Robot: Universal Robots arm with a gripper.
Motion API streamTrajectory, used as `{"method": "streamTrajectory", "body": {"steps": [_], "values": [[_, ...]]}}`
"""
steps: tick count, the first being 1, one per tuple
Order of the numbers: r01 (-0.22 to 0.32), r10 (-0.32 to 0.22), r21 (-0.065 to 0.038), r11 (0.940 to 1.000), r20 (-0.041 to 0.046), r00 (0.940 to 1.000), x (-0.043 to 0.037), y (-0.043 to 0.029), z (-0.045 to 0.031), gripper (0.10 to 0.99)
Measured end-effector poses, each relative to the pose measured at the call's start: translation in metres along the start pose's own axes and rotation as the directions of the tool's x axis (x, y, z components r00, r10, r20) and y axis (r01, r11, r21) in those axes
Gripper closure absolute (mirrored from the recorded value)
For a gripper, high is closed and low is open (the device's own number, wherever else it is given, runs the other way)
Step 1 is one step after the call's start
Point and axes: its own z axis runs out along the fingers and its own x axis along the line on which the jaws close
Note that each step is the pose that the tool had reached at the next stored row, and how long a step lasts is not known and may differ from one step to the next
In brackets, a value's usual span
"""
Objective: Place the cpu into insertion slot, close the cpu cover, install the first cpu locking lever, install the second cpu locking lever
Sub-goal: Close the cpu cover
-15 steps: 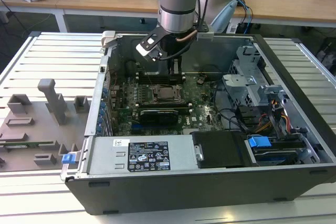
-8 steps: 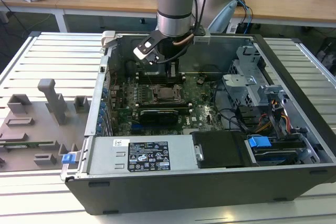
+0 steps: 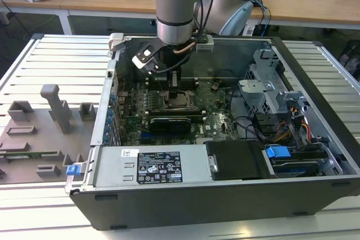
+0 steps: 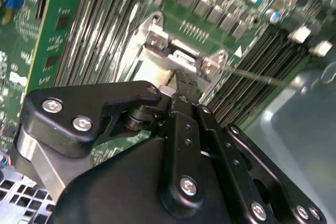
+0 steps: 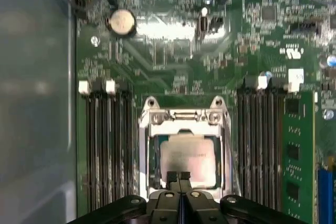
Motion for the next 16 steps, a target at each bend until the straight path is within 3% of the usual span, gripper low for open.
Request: {"method": "streamTrajectory", "body": {"steps": [4,8,12,16], "values": [[0.0,0.0,0.0,1.0,0.0,1.0,0.0,-0.0092,0.0025,0.98],[0.001,-0.001,0.0,1.0,0.0002,1.0,-0.0001,-0.0091,0.0037,0.98],[0.003,-0.003,0.0,1.0,-0.0002,1.0,0.0,-0.0013,0.004,0.98],[0.003,-0.003,0.006,1.0,-0.0001,1.0,0.0002,0.0123,-0.0005,0.98]]}}
